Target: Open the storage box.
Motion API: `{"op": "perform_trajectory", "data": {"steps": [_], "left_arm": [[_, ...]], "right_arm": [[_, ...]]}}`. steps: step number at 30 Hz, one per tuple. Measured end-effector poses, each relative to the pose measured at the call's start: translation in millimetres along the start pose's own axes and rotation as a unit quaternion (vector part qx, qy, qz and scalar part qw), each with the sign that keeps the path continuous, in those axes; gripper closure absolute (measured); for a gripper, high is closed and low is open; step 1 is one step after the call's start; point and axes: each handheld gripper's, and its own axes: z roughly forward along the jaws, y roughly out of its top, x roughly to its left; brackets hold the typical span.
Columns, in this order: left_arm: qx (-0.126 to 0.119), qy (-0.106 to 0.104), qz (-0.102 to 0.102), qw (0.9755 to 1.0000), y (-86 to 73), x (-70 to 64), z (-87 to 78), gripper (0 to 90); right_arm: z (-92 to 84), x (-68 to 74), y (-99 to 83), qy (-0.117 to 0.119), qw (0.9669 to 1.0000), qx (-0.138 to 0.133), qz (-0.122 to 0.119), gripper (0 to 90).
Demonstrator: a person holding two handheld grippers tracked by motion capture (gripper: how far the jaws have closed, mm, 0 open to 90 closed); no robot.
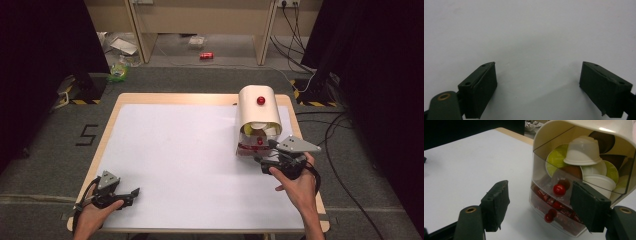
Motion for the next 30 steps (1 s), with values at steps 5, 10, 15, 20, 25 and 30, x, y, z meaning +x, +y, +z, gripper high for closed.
{"op": "perform_trajectory", "data": {"steps": [5,10,15,20,25,30], "left_arm": [[0.000,0.000,0.000,1.0000,0.0,0.1,0.0,13.5],[0.000,0.000,0.000,1.0000,0.0,0.0,0.0,13.5],[0.000,0.000,-0.001,1.0000,0.0,0.1,0.0,13.5],[0.000,-0.001,-0.001,1.0000,0.0,0.2,0.0,13.5],[0.000,-0.001,-0.001,1.0000,0.0,0.2,-0.1,13.5],[0.000,-0.001,-0.001,1.0000,0.0,0.2,-0.1,13.5]], "right_arm": [[2.0,-4.2,4.0,-0.003,1.0000,0.000,-0.003,32.2],[5.1,-5.4,9.1,-0.006,1.0000,-0.005,-0.004,32.5],[9.0,-6.3,12.8,-0.010,0.9999,-0.002,-0.009,32.5],[14.6,-7.5,17.0,-0.011,0.9999,-0.007,-0.010,32.5],[23.6,-8.4,19.9,-0.012,0.9999,0.001,-0.011,33.0],[28.9,-10.1,20.2,-0.012,0.9999,0.004,-0.011,33.3]]}}
